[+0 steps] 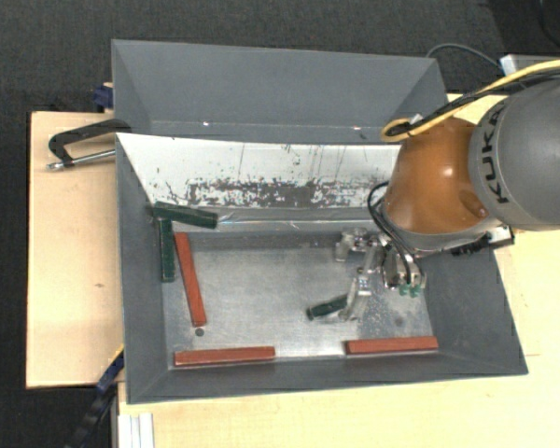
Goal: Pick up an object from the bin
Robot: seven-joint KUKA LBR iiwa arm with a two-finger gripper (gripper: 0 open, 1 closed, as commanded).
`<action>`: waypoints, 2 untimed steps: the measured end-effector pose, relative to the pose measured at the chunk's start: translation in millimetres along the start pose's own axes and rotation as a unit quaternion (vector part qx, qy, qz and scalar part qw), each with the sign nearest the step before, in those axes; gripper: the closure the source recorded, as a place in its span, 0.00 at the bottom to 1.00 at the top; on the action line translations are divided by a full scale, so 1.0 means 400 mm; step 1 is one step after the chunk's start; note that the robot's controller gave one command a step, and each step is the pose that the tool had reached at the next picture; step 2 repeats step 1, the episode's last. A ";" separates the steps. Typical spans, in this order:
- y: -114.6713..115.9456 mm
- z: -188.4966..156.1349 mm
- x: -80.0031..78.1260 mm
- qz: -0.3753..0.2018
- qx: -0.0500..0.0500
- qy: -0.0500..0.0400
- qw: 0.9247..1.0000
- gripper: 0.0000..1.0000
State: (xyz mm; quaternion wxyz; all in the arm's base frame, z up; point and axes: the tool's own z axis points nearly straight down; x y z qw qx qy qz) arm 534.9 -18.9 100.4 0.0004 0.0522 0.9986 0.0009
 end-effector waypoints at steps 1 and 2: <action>0.068 0.075 0.044 0.019 0.000 0.000 1.000 1.00; 0.068 0.075 0.044 0.019 0.000 0.000 1.000 1.00</action>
Offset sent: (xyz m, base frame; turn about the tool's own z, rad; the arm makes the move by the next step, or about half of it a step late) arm 0.0000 0.0000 0.0000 0.0000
